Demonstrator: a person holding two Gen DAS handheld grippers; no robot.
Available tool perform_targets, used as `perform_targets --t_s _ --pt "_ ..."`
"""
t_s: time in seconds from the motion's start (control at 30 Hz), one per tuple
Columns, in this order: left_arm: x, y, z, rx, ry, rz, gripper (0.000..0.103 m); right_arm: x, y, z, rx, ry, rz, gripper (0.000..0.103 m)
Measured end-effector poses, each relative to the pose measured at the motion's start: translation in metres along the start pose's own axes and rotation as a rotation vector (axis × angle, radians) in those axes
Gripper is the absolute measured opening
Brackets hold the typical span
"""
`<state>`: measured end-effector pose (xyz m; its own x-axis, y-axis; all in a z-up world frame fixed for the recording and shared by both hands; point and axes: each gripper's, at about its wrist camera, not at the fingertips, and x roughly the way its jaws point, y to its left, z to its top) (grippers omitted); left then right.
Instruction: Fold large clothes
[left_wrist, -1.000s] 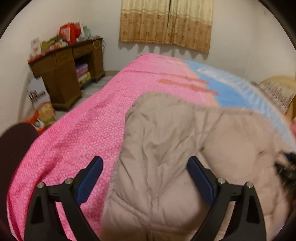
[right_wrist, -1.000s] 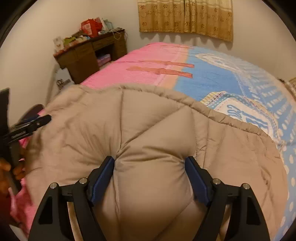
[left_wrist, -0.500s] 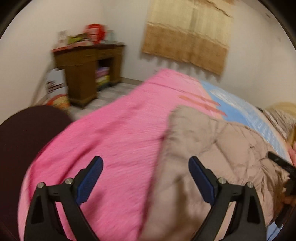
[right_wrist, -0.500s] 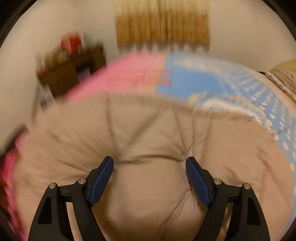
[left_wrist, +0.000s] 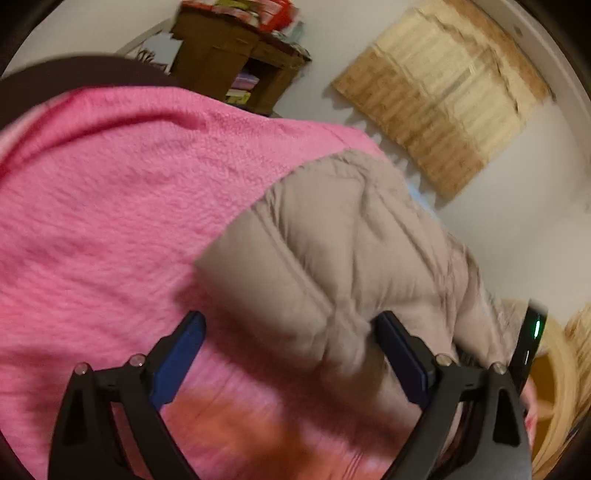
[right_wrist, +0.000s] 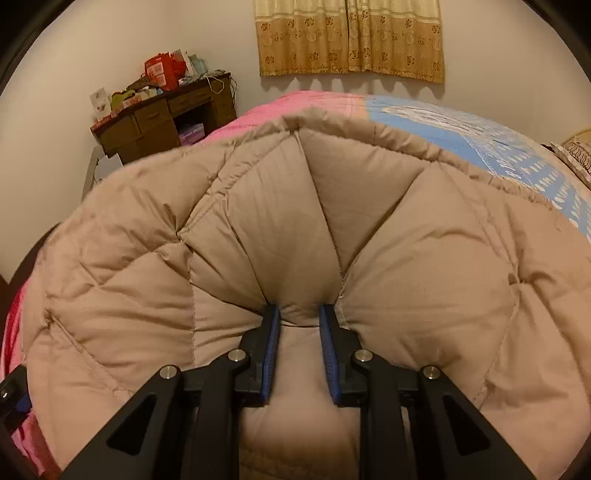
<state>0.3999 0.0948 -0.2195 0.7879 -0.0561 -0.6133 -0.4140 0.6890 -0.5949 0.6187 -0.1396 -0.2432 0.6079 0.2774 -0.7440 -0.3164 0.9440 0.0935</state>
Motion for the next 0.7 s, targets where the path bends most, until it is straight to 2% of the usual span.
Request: perform_targets --t_s 0.13,0.23,0.3,0.4,0.47,0.6,0.7 --pt "0.019 -0.012 0.021 -0.023 -0.085 -0.015 0.100 0.006 -0.002 -0.001 0.012 0.008 0.011 0.023" --pt "0.039 -0.014 0.036 -0.059 -0.079 -0.016 0.101 0.009 -0.010 -0.003 0.064 -0.009 0.059 0.022" --pt "0.045 -0.014 0.040 -0.055 -0.071 0.005 0.094 0.011 -0.016 -0.003 0.099 -0.006 0.096 0.023" --pt "0.040 -0.026 0.046 0.030 -0.095 -0.002 0.081 0.014 -0.031 -0.002 0.173 0.007 0.172 0.023" --pt "0.031 -0.038 0.048 0.096 -0.115 0.002 0.076 0.017 -0.035 -0.001 0.205 0.012 0.198 0.023" --pt "0.028 -0.056 0.053 0.205 -0.125 0.051 0.075 0.019 -0.035 -0.001 0.216 0.013 0.208 0.022" --pt "0.027 -0.053 0.056 0.219 -0.102 0.024 0.074 0.019 -0.036 -0.001 0.227 0.012 0.228 0.022"
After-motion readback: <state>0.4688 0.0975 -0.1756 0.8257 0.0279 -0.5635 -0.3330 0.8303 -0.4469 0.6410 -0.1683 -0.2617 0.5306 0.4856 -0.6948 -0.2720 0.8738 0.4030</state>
